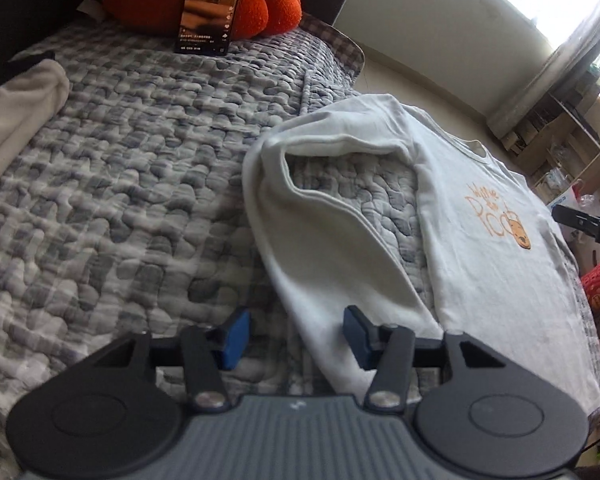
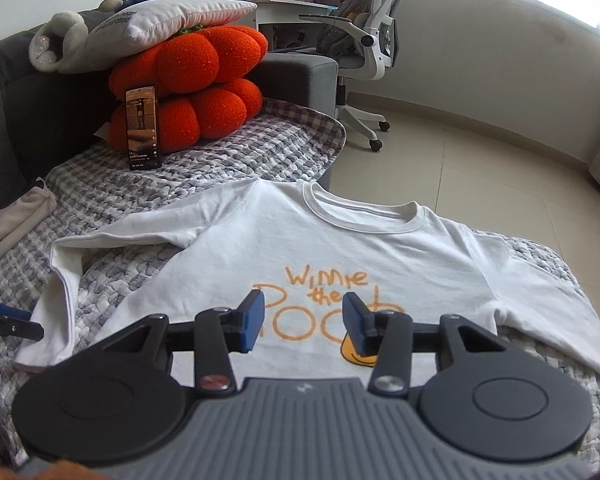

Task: Fold clothes

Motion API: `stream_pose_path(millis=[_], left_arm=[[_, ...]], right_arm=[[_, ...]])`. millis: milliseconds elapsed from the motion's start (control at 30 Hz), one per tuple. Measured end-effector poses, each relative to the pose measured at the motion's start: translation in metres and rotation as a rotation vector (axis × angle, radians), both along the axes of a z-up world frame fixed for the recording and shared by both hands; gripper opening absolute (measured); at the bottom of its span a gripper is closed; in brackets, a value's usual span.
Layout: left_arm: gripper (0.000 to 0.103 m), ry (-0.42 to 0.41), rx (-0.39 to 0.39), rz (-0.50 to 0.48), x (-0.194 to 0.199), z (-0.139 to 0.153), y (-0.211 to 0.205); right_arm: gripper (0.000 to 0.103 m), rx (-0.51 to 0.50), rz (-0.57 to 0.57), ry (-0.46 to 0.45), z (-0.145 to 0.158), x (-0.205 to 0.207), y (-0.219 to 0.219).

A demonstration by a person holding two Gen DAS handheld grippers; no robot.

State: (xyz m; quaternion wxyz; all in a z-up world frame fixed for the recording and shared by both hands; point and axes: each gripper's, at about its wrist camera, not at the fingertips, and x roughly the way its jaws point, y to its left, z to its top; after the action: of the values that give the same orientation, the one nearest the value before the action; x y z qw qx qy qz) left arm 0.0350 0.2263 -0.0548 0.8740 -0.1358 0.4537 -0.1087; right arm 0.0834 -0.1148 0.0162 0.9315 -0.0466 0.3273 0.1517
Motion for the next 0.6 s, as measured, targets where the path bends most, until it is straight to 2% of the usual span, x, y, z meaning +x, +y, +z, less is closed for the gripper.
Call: stream_pose_path(millis=[67,133,167,233,433,600], left_arm=[[0.043,-0.017,0.012,0.002,-0.001,0.0,-0.003],[0.018,-0.024,0.006,-0.011,-0.001,0.001,-0.004],[0.017,-0.029,0.016,-0.011,-0.001,0.003,-0.004],[0.002,-0.041,0.044,-0.01,-0.001,0.008,-0.003],[0.002,-0.115,0.135,0.073,0.0,0.035,0.02],[0.002,-0.185,0.317,0.16,0.012,0.058,0.042]], right_arm=[[0.047,-0.003,0.01,0.004,-0.001,0.0,0.005],[0.047,-0.008,0.021,0.006,-0.002,-0.001,0.01],[0.047,-0.009,0.024,0.006,-0.002,-0.001,0.011],[0.047,-0.012,0.031,0.006,-0.002,-0.001,0.014],[0.047,-0.02,0.053,0.005,-0.002,0.0,0.021],[0.047,-0.016,0.064,0.008,-0.005,0.006,0.027]])
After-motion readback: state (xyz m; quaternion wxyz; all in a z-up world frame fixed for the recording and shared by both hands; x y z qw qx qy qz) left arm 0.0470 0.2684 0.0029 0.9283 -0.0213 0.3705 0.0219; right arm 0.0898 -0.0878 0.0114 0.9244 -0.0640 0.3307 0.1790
